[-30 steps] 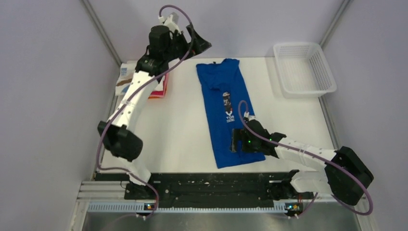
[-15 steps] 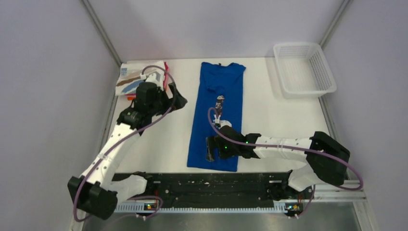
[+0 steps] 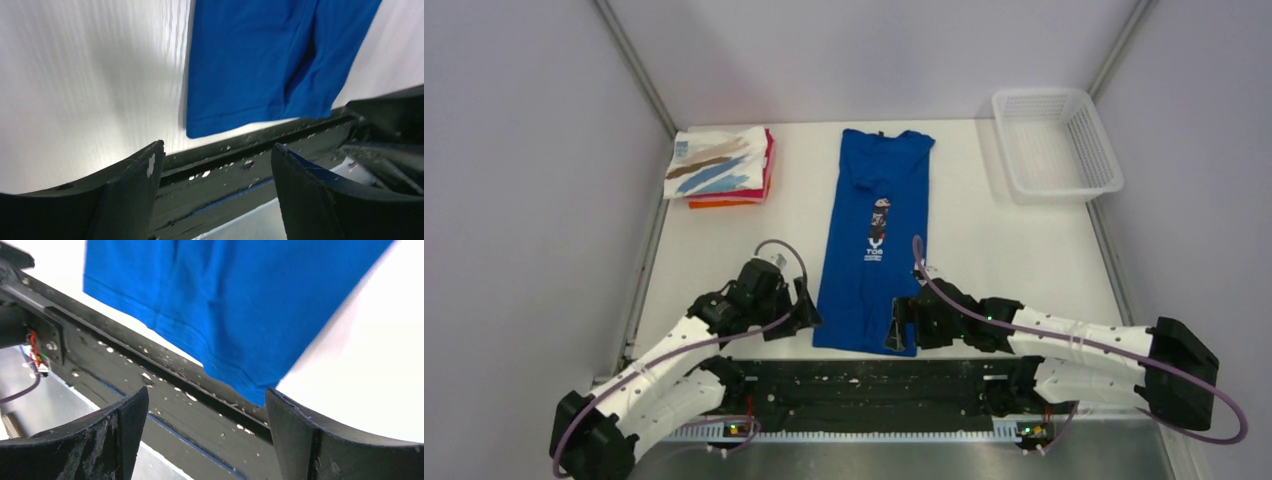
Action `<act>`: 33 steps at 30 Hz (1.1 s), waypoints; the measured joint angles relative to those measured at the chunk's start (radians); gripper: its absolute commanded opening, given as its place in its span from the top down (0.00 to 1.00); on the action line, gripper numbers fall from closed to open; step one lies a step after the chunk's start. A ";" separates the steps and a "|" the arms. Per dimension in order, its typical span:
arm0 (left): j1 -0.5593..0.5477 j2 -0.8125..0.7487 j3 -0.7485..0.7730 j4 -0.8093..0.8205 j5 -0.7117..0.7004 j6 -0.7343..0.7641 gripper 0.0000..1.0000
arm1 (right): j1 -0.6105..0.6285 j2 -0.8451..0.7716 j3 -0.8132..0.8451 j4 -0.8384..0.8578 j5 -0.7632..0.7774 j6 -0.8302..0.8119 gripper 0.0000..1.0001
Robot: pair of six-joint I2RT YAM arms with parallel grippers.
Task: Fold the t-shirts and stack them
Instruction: Grab the bottom of the folded rectangular tshirt with both arms
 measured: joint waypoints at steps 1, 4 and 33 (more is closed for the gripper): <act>-0.018 0.000 -0.024 0.008 0.016 -0.013 0.25 | 0.000 0.002 -0.008 -0.016 -0.010 0.007 0.20; -0.072 0.048 -0.077 0.024 0.047 -0.042 0.35 | 0.000 0.040 -0.013 -0.040 -0.018 0.024 0.25; -0.148 0.444 -0.019 0.243 0.053 -0.087 1.00 | 0.000 0.204 -0.018 0.019 0.027 0.036 1.00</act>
